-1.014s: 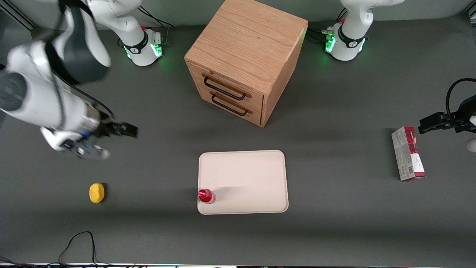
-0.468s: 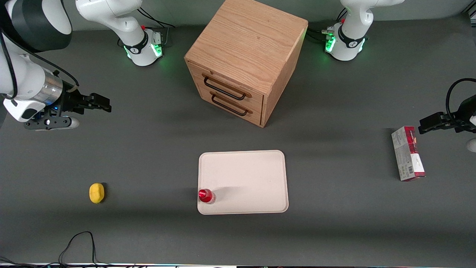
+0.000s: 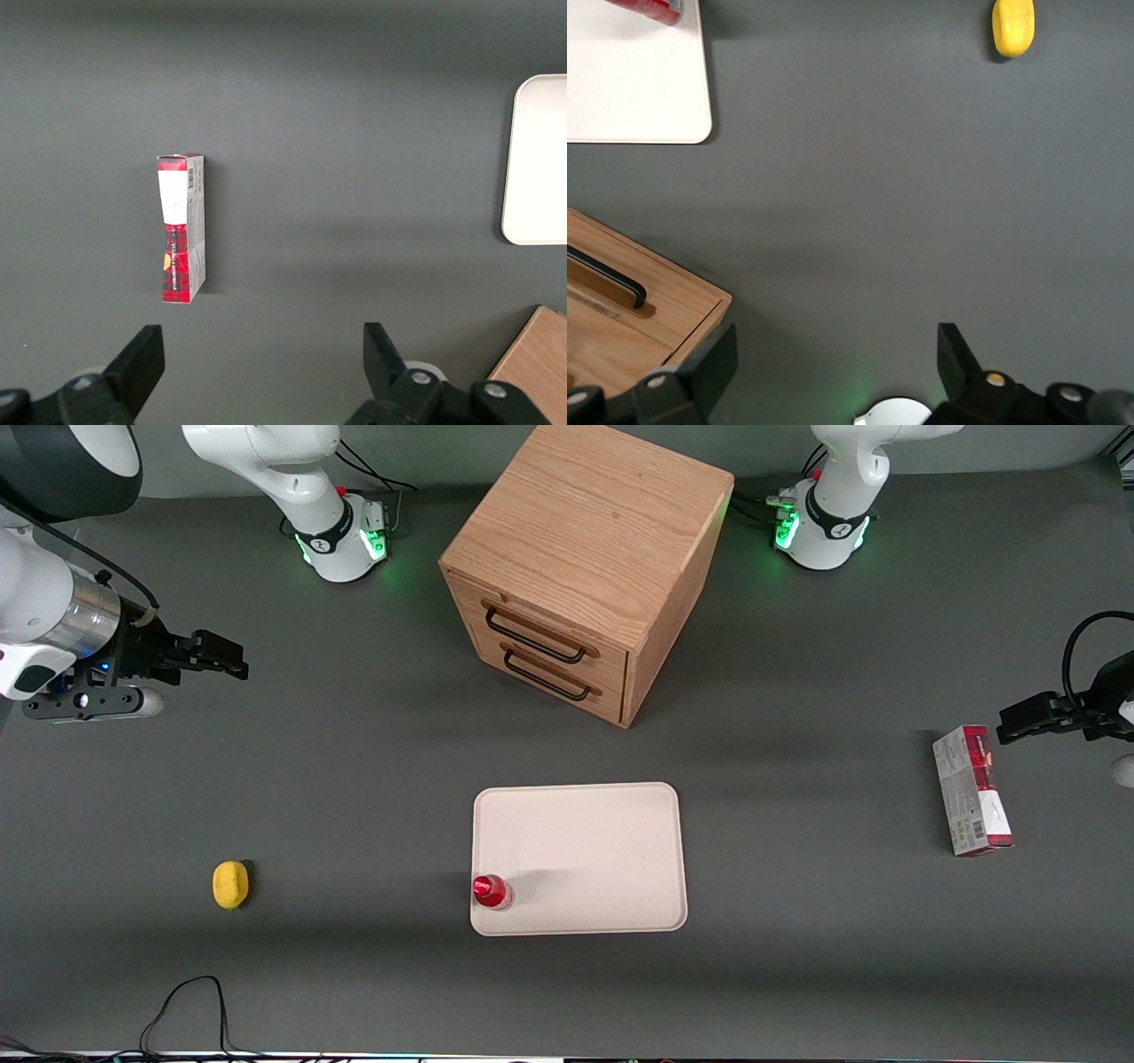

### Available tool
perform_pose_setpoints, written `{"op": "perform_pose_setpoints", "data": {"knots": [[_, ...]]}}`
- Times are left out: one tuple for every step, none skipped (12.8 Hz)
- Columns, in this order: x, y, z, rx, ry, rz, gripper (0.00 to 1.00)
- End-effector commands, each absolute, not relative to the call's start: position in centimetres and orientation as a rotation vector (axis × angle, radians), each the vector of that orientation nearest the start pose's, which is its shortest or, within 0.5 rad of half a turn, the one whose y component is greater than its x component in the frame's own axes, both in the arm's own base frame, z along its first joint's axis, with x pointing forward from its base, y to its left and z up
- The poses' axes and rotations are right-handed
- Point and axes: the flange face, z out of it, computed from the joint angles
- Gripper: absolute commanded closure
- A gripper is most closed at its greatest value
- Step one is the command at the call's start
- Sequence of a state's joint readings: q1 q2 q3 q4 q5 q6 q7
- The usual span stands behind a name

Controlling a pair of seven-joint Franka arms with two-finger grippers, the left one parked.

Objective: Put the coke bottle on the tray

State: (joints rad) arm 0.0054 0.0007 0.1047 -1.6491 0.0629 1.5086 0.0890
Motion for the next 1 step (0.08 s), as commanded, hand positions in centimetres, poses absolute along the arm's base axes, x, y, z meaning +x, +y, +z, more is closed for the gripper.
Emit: {"op": "perform_pose_setpoints", "data": {"knots": [[54.28, 6.95, 58.93, -3.092, -0.068, 0.23, 0.0]]}}
